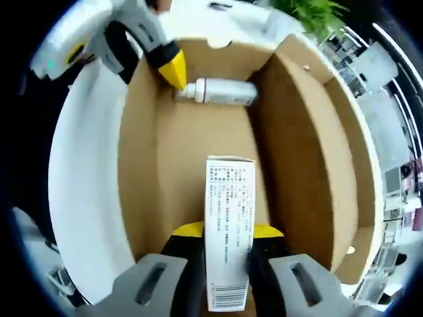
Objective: Operate the shoe box by opening the lid, removing the specified soft item, and placing it in the target area until the item is outside and the box remains undamaged.
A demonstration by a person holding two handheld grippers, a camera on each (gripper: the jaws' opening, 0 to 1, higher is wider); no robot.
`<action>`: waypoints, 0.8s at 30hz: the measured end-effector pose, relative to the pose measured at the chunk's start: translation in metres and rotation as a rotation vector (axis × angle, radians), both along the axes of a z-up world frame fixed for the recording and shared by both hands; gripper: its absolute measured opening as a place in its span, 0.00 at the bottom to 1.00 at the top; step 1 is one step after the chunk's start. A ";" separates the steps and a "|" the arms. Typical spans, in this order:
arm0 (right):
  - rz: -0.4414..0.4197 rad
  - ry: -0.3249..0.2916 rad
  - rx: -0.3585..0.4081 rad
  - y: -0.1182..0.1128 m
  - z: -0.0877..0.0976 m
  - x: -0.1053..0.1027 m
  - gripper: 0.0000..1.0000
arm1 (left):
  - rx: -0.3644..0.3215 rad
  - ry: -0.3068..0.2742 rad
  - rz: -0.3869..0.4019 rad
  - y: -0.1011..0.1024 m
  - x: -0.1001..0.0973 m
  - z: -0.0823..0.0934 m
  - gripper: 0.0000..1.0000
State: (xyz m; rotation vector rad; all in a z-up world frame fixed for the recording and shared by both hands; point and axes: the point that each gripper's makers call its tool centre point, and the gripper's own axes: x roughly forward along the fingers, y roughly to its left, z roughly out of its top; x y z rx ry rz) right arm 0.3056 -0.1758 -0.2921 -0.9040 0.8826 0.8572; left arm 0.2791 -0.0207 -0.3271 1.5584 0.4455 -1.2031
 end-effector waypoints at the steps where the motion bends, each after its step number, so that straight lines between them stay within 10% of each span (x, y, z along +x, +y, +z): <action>1: -0.016 -0.016 0.022 0.000 0.008 0.000 0.21 | 0.000 0.000 0.000 0.000 0.001 0.000 0.28; 9: -0.170 -0.215 0.177 -0.036 0.099 -0.014 0.21 | 0.001 -0.001 0.003 -0.002 0.004 0.001 0.28; 24: -0.355 -0.376 0.202 -0.109 0.188 -0.074 0.21 | 0.005 -0.006 0.007 -0.001 0.003 0.002 0.29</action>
